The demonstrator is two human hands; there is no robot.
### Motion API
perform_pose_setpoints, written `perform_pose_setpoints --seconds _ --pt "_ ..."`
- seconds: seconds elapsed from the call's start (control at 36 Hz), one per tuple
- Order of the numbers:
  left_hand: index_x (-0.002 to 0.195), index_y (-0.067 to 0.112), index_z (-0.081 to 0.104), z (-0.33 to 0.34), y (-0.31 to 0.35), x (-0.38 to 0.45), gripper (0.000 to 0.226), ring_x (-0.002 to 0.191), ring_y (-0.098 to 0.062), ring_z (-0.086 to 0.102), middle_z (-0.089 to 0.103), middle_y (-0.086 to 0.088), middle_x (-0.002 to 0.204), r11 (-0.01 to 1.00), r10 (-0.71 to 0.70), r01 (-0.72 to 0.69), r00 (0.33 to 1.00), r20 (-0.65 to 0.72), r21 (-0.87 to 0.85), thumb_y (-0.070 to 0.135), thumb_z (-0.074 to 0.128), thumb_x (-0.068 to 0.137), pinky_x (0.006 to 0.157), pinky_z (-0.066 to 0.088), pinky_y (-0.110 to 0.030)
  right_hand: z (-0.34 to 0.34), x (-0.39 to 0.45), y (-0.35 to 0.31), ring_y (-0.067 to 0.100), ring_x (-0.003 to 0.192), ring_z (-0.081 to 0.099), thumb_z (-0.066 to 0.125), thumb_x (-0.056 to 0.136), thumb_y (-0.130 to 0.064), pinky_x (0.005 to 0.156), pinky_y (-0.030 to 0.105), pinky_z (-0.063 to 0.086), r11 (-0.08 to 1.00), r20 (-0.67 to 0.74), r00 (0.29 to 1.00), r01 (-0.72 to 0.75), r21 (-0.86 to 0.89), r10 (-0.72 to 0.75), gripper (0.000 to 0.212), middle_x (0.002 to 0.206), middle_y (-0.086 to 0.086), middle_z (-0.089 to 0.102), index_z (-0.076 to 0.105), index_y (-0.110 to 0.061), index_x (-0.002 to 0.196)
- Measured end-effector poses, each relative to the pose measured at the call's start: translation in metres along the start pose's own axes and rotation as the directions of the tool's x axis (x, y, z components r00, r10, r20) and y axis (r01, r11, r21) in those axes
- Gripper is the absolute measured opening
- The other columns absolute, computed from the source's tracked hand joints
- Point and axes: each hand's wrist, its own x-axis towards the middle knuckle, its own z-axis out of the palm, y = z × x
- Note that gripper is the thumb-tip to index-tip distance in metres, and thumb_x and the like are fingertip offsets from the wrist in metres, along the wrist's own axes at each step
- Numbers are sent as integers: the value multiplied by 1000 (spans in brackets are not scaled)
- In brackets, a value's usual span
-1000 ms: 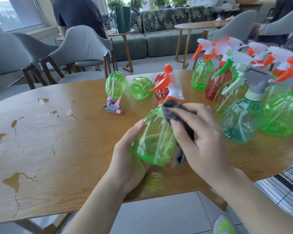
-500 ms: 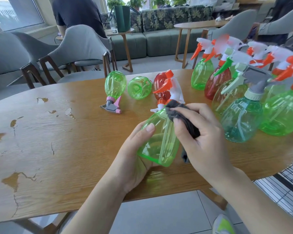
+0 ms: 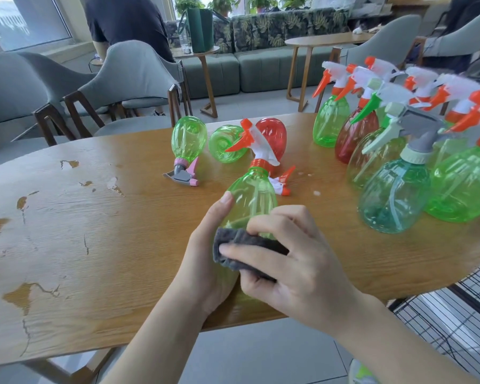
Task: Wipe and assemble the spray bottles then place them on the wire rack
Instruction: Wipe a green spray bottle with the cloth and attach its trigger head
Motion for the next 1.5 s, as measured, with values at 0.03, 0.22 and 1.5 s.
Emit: perform_pose_setpoints --seconds 0.03,0.22,1.5 --pt "105 3 72 -1 -1 1 47 89 -26 71 68 -15 94 1000 16 -17 1000 12 11 45 51 100 82 60 -33 -1 2 1 25 102 50 64 97 -17 94 34 49 1000 -20 1000 -20 6 21 21 115 2 57 81 -17 110" --pt "138 6 60 -1 -2 3 53 101 -32 65 65 -19 118 989 109 -106 994 -23 105 37 54 95 84 52 -45 -13 13 19 22 103 57 60 102 -19 92 28 46 932 -52 937 -336 133 345 26 117 -1 57 73 -15 124" --pt "138 8 60 -1 -1 3 51 105 -35 63 64 -18 122 989 86 -81 996 -38 121 33 56 94 87 51 -50 -18 15 27 20 108 59 61 103 -19 96 26 46 913 -32 916 -394 106 399 27 117 1 65 73 -13 126"
